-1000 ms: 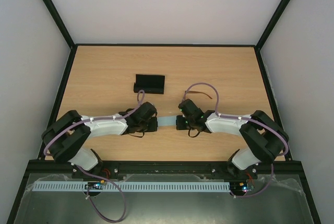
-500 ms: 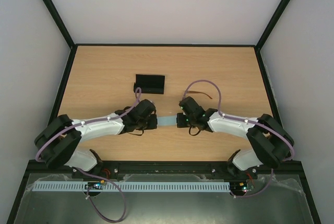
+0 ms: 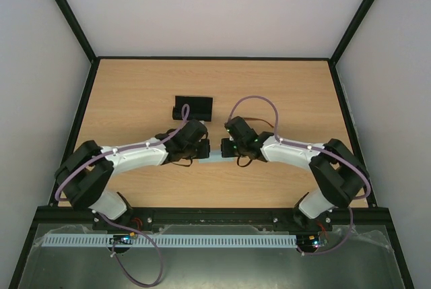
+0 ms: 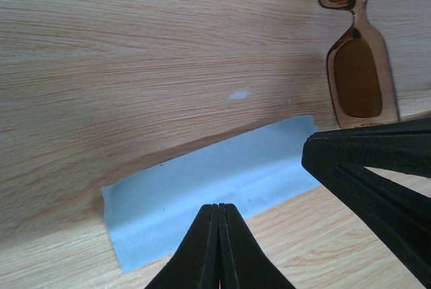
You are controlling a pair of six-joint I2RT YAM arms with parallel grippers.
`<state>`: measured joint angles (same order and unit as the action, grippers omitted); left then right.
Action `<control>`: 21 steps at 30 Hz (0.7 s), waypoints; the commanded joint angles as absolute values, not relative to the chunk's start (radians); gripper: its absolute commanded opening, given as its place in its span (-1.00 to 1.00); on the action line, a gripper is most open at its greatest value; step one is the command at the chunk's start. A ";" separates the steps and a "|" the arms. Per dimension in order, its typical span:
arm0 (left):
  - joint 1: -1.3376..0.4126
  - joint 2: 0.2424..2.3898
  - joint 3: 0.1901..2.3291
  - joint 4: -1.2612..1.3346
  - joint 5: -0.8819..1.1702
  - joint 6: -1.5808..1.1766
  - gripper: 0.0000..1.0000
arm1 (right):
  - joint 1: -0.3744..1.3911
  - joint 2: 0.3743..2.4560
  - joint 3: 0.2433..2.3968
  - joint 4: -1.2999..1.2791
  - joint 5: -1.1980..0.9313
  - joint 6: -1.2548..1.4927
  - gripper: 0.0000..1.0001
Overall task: Organize the sunglasses
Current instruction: Fold the glasses cleaning cloth at the center of the board.
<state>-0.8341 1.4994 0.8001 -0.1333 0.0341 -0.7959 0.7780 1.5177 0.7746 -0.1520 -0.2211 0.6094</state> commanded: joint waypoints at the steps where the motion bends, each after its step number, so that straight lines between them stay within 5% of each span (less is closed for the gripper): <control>1: -0.823 1.544 0.831 -0.120 0.046 -0.773 -0.96 | 0.776 1.569 0.826 -0.133 -0.257 0.603 -0.92; 21: -0.807 1.650 0.777 -0.029 0.044 -0.771 -0.96 | 0.776 1.671 0.812 -0.065 -0.283 0.613 -0.95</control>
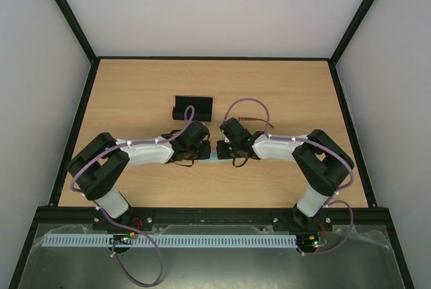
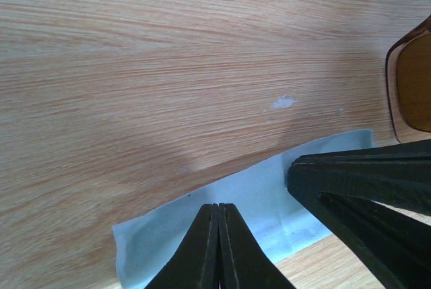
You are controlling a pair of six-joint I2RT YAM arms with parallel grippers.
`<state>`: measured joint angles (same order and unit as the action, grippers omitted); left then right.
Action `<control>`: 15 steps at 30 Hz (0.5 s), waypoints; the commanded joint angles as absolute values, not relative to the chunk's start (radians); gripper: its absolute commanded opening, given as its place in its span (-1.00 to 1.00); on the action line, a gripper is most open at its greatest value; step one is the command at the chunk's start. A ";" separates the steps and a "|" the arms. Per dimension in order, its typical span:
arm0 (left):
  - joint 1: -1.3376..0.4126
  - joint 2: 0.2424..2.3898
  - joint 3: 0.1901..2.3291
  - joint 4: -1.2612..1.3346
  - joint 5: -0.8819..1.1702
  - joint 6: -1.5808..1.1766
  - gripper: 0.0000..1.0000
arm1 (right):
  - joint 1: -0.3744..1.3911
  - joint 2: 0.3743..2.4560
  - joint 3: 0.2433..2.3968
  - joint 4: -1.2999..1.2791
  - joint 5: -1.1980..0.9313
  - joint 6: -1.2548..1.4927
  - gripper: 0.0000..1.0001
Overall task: Organize the sunglasses
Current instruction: Fold the glasses cleaning cloth at the center of the board.
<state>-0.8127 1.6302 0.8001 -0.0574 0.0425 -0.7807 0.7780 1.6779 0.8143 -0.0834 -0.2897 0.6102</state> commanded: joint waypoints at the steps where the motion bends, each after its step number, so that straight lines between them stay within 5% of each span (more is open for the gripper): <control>1: -0.807 1.652 0.774 -0.026 0.044 -0.772 -0.96 | 0.776 1.664 0.813 -0.068 -0.282 0.613 -0.95; 15: -0.807 1.674 0.838 -0.012 0.052 -0.769 -0.96 | 0.776 1.685 0.860 -0.067 -0.290 0.612 -0.95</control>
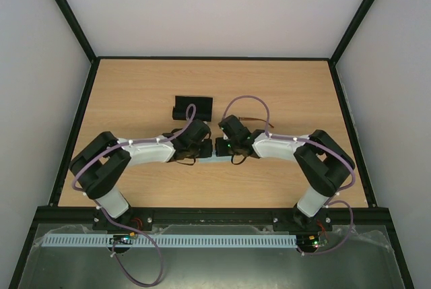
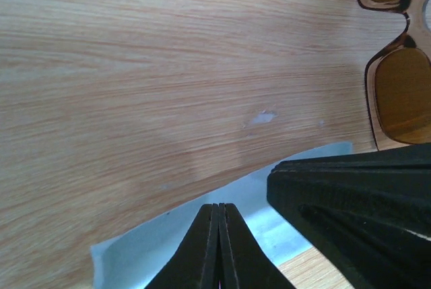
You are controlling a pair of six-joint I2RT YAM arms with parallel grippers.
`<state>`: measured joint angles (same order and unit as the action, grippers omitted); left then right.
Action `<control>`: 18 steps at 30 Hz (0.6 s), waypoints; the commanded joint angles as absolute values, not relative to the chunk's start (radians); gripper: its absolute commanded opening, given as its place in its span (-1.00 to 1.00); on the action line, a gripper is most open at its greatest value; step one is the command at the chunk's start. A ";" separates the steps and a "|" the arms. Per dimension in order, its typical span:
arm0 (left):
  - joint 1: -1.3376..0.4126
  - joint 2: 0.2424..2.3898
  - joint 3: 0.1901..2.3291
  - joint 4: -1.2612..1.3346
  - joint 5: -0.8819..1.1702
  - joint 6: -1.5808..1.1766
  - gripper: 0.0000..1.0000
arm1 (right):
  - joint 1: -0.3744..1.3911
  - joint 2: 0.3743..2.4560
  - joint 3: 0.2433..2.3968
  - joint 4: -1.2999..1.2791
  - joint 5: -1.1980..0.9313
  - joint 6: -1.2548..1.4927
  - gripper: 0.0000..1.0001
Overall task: Organize the sunglasses
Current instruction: Fold the glasses cleaning cloth at the center of the board.
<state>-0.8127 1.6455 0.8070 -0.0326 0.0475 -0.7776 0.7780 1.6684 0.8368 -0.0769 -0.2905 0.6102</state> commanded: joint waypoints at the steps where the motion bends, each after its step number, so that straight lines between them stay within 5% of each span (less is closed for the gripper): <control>1: -0.807 1.679 0.836 -0.006 0.052 -0.771 -0.96 | 0.775 1.692 0.860 -0.062 -0.293 0.613 -0.95; 18: -0.807 1.690 0.795 0.026 0.061 -0.789 -0.96 | 0.776 1.695 0.826 -0.045 -0.283 0.619 -0.97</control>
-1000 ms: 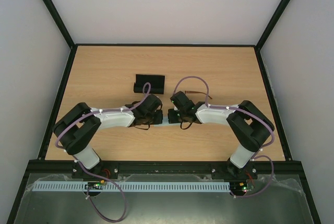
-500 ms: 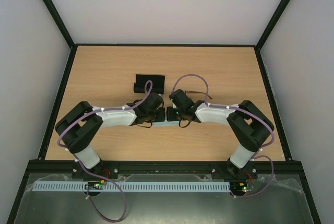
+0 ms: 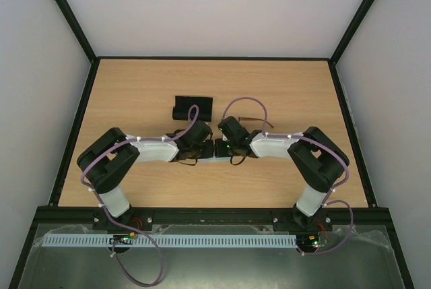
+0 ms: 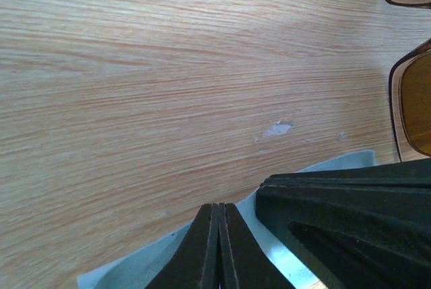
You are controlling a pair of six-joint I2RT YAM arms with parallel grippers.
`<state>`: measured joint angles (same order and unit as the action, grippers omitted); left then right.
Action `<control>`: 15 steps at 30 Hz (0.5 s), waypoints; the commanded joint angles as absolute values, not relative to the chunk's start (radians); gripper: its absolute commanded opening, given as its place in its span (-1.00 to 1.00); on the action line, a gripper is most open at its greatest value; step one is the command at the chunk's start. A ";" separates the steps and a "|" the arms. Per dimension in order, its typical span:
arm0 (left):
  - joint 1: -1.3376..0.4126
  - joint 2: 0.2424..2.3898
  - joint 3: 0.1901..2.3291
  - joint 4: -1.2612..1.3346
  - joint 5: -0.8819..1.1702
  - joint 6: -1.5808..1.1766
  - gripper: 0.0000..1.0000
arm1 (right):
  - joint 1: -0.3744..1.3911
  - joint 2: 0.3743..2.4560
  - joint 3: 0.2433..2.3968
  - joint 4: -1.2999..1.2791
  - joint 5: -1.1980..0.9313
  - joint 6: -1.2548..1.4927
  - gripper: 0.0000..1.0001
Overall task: Organize the sunglasses
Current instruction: Fold the glasses cleaning cloth at the center of the board.
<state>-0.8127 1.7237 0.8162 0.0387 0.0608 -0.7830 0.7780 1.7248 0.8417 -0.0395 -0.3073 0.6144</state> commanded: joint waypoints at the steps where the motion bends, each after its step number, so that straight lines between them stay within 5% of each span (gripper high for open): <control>1: -0.807 1.676 0.792 0.016 0.057 -0.788 -0.96 | 0.776 1.680 0.828 -0.053 -0.279 0.617 -0.97; 15: -0.792 1.580 0.766 -0.060 0.017 -0.769 -0.94 | 0.742 1.624 0.811 -0.105 -0.238 0.596 -0.95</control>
<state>-0.8013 1.5967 0.7879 -0.0269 0.0368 -0.7841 0.7559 1.6344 0.8330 -0.0742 -0.2699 0.6090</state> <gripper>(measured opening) 0.031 0.026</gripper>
